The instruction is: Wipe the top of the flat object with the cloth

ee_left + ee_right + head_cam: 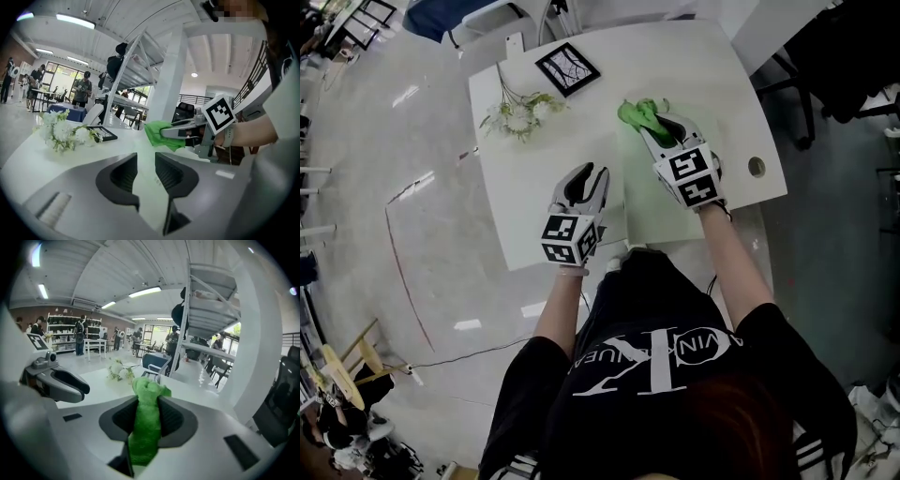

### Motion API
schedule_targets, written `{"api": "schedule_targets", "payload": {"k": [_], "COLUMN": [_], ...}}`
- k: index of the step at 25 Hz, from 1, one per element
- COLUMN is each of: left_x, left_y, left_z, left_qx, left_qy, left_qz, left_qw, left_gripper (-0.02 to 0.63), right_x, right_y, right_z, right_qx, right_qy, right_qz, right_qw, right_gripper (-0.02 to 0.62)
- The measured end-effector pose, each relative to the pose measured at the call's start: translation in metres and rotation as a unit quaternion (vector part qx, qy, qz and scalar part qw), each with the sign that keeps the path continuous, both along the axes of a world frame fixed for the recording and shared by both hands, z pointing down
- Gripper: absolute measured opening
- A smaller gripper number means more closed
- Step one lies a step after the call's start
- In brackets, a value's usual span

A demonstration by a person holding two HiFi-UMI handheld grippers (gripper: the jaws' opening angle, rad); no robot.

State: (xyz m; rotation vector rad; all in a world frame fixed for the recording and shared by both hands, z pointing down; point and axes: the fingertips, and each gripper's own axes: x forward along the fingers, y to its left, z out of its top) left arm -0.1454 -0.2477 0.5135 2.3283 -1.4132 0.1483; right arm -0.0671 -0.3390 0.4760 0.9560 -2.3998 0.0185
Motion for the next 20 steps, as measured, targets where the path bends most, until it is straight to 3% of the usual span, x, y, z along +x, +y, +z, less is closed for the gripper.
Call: {"api": "schedule_targets", "payload": {"k": [8,14,20], "left_x": [0.022,0.033,0.043], "left_y": [-0.005,-0.005,-0.002], "left_z": [0.013,0.030,0.036], "left_qx": [-0.036,-0.070,-0.072], "left_qy": [0.055,0.038,0.004], "left_qz": [0.017,0.031,0.051], "left_qw": [0.9977,0.9963,0.9961], "left_gripper": [0.133,0.167,0.119], "right_x": [-0.019,-0.033,-0.040], "right_y": [-0.019,-0.026,-0.026], "right_z": [0.023,0.036,0.048], "right_qx": [0.004,0.013,0.010], "right_qy": [0.052,0.094,0.114], "right_qz": [-0.025,-0.035,-0.049], "right_qw": [0.998,0.995,0.992], "right_gripper": [0.107,0.107,0.106]}}
